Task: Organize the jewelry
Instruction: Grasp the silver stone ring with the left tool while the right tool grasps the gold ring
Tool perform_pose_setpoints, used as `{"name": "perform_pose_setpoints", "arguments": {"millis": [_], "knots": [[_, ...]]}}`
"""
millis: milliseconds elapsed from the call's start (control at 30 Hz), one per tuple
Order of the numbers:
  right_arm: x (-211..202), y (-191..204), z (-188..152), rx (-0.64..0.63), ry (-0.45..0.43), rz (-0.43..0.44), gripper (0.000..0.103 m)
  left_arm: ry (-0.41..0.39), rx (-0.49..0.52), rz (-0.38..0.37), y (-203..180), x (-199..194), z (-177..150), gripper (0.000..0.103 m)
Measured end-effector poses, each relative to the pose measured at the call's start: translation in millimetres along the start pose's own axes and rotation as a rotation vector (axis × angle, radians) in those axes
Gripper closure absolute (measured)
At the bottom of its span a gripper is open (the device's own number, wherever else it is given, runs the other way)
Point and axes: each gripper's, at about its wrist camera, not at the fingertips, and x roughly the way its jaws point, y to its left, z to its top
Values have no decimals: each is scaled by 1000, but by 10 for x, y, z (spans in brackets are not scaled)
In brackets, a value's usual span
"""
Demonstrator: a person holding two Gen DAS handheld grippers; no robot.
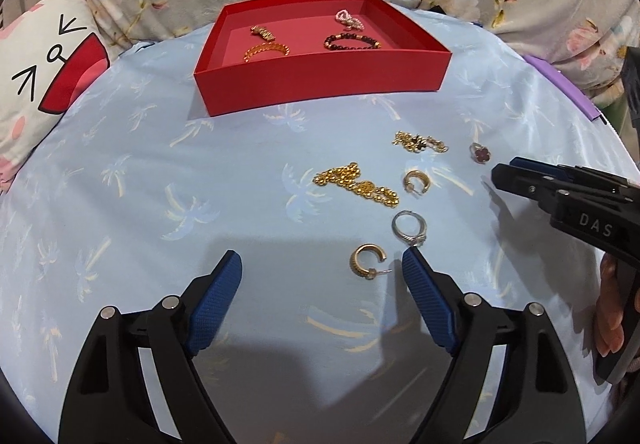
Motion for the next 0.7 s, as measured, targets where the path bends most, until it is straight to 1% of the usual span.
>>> {"name": "perform_pose_setpoints", "arguments": {"millis": [200,267,333,500,600,700], "knots": [[7,-5,0,3,1,2,72,3,-18,13,58,5,1,24],[5,-5,-1,3,0,2,72,1,-25,4,68,-6,2,24],[7,-4,-1,3,0,1,72,-1,-18,-21,46,-21,5,23],[11,-5,1,4,0,3,72,-3,8,-73,-104,-37,30,23],[28,12,7,2,2,3,72,-16,20,-67,-180,-32,54,24],[76,39,36,-3,10,-9,72,-6,6,-77,-178,1,78,24]]}}
